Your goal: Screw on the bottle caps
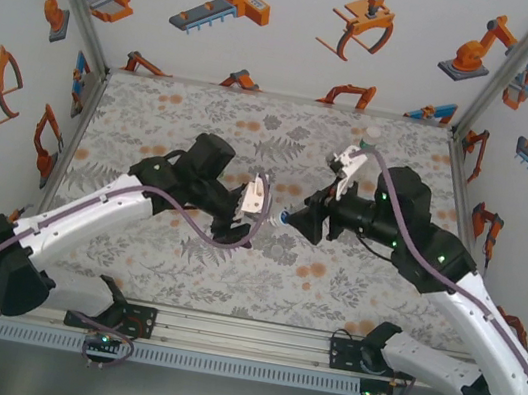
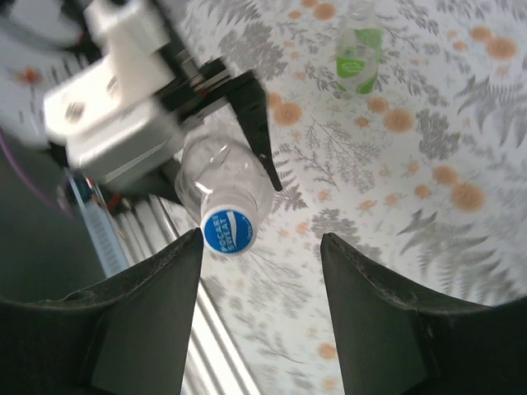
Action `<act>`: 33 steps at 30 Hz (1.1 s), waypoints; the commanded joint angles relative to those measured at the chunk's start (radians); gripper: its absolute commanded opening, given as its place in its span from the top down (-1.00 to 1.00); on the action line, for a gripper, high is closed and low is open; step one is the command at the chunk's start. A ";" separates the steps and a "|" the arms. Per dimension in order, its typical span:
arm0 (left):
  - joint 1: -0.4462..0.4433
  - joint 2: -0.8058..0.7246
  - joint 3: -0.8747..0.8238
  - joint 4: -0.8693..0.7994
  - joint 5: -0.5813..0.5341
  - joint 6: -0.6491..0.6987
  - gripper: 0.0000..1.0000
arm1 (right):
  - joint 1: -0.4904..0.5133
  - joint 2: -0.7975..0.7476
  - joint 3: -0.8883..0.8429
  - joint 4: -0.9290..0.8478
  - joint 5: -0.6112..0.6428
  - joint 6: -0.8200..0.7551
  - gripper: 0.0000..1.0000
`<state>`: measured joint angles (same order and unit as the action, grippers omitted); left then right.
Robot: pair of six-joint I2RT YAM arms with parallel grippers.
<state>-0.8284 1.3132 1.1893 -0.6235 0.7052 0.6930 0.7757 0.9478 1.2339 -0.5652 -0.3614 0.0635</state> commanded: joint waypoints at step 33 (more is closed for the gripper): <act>0.000 0.239 0.239 -0.571 0.436 0.309 1.00 | 0.002 0.041 0.001 -0.061 -0.528 -0.690 0.11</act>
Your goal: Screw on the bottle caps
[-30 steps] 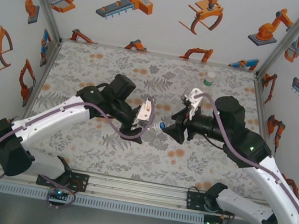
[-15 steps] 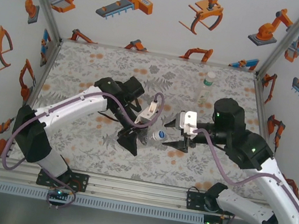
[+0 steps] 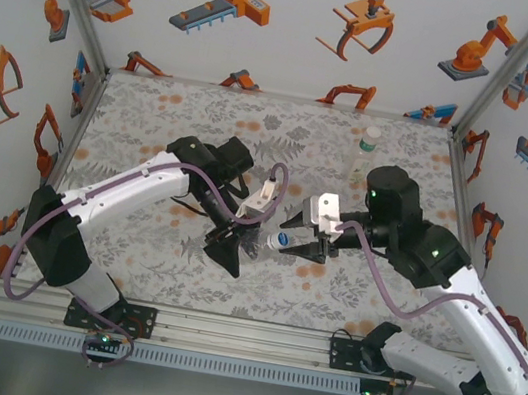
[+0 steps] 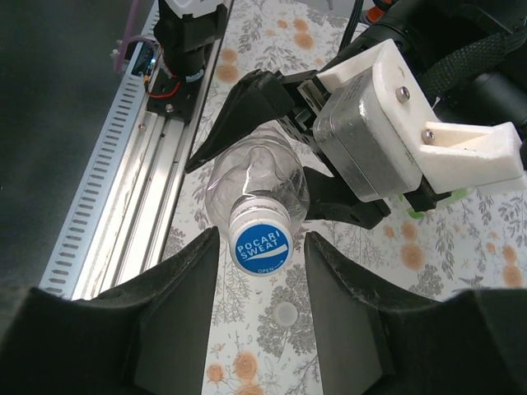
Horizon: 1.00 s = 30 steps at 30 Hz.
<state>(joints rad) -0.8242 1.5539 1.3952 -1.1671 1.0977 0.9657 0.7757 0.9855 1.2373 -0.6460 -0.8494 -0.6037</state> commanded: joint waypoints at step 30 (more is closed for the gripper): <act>0.061 -0.332 -0.287 0.684 -0.281 -0.328 1.00 | 0.011 -0.044 -0.155 0.344 0.585 0.744 1.00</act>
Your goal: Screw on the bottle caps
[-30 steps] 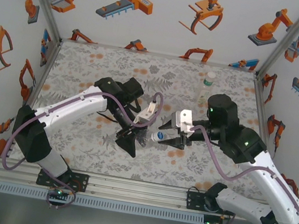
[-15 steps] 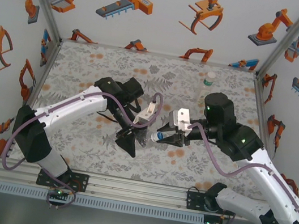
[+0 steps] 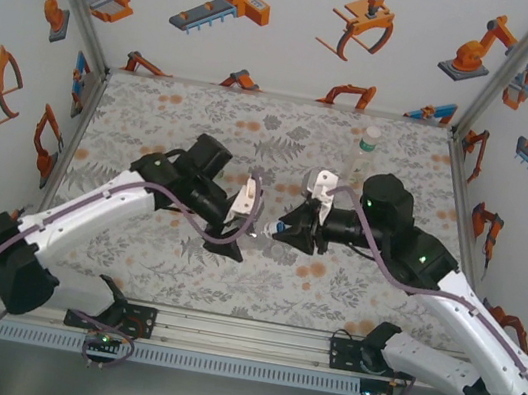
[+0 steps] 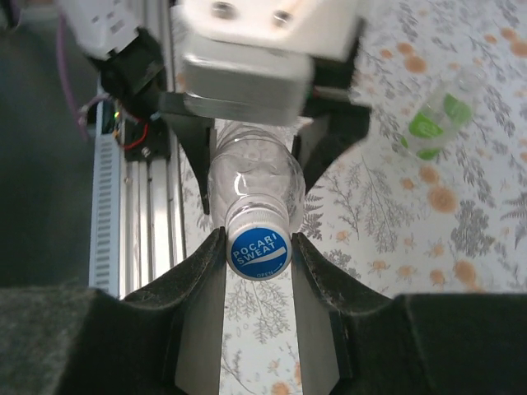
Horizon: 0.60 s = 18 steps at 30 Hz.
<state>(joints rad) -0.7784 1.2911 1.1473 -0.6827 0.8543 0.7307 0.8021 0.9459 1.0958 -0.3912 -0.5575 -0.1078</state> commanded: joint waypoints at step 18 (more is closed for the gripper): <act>0.039 -0.129 -0.111 0.389 -0.343 -0.212 1.00 | -0.018 0.141 -0.044 0.160 0.410 1.079 1.00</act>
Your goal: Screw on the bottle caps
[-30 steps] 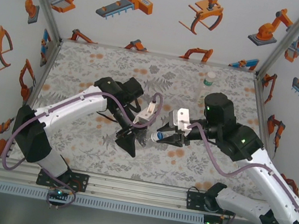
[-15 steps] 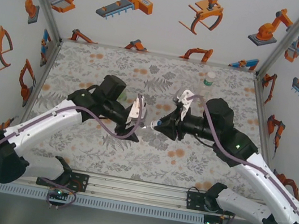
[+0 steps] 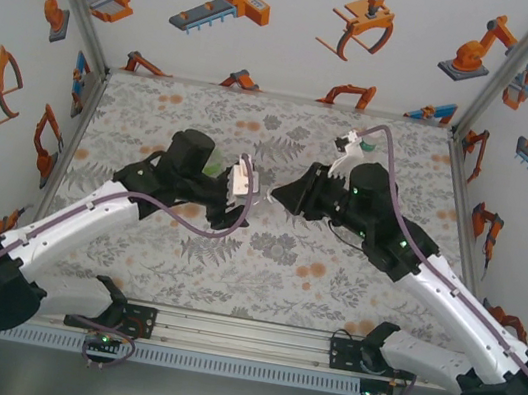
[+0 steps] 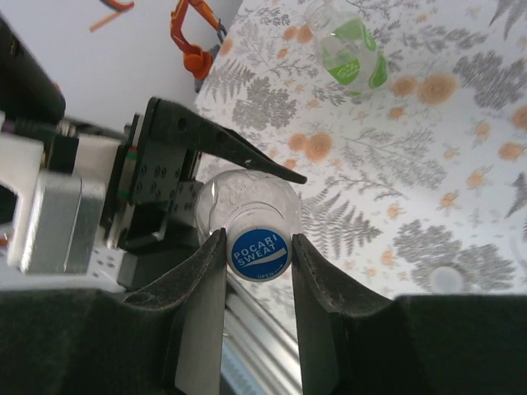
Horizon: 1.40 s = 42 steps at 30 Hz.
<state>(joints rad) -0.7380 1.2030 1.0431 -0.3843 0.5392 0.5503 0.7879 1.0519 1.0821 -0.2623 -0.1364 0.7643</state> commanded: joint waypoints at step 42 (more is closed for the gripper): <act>-0.075 -0.025 -0.037 0.106 -0.292 0.035 1.00 | -0.021 0.055 0.122 -0.089 -0.147 0.136 -0.11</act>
<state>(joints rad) -0.8173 1.1713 0.9806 -0.2886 0.2184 0.5972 0.7616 1.1362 1.1507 -0.3206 -0.2798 0.9443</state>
